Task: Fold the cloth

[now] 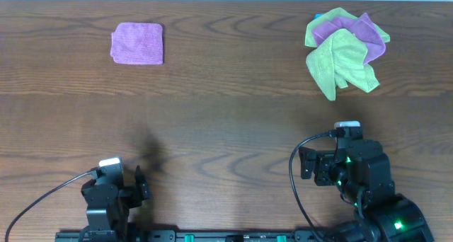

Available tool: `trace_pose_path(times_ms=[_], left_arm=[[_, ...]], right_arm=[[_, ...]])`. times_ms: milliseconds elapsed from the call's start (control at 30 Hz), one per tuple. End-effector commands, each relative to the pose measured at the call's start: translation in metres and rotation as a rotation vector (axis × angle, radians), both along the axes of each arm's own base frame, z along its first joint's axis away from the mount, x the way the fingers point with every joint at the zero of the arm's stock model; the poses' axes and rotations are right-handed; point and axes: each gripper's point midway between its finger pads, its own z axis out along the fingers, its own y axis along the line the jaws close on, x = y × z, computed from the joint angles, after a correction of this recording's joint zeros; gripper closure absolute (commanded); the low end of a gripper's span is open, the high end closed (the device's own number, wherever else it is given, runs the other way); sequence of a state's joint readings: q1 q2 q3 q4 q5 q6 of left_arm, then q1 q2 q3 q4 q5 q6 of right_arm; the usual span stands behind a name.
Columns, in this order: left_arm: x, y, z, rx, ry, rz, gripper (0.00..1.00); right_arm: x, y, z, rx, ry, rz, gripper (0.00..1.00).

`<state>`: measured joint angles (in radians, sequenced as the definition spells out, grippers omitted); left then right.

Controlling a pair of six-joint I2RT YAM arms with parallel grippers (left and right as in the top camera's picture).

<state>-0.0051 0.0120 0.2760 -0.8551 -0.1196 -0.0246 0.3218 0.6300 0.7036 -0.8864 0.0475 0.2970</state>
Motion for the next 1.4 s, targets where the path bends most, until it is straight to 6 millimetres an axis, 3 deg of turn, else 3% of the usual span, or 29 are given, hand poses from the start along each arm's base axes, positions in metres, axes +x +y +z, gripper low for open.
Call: trace_pose_path(times_ms=[0,267,333,467,633,767,1367], left_arm=[[-0.008,0.004,-0.023,0.039,0.078,-0.004,0.05],[-0.008,0.004,-0.023,0.039,0.078,-0.004,0.05],[-0.008,0.004,-0.023,0.038,0.078,-0.004,0.05],[-0.008,0.004,-0.023,0.038,0.078,-0.004,0.05],[-0.008,0.004,-0.023,0.038,0.078,-0.004,0.05],[-0.008,0.004,-0.023,0.038,0.078,-0.004,0.05],[-0.008,0.004,-0.023,0.039,0.078,-0.004,0.05]], right_arm=[[0.0,-0.002,0.001,0.007,-0.001,-0.016,0.01],[-0.004,-0.001,0.007,0.012,-0.031,-0.004,0.01],[-0.004,-0.012,0.006,-0.009,-0.052,-0.052,0.01],[0.002,-0.04,-0.02,-0.027,-0.142,-0.166,0.01],[0.0,-0.043,-0.058,-0.04,-0.272,-0.116,0.01],[-0.003,-0.046,-0.077,-0.06,-0.301,-0.11,0.01],[-0.013,-0.057,-0.092,-0.174,-0.251,-0.087,0.01]])
